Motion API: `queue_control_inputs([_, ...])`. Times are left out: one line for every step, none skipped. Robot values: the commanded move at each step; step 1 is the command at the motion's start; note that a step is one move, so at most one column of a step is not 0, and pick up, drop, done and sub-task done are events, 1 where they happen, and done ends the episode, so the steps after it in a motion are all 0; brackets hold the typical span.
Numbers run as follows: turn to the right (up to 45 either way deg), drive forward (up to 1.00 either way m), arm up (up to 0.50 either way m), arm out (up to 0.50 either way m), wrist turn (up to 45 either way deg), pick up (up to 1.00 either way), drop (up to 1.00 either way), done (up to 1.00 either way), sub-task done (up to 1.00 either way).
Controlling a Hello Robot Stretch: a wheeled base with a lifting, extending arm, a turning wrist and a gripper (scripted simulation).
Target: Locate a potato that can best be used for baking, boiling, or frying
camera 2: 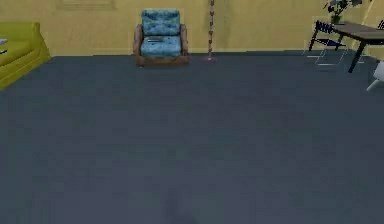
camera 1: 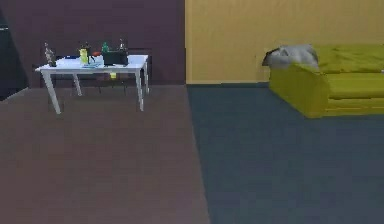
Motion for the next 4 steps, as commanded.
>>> queue_control_inputs([0.0, 1.00, 0.00, 0.00, 0.0, 0.00, 0.00, 0.00, 0.00])
queue_control_inputs([0.0, 1.00, 0.00, 0.00, 0.0, 0.00, 0.00, 0.00, 0.00])
queue_control_inputs([-3.0, 0.00, 0.00, 0.00, 0.0, 0.00, 0.00, 0.00, 0.00])
queue_control_inputs([0.0, 0.75, 0.00, 0.00, 0.0, 0.00, 0.00, 0.00, 0.00])
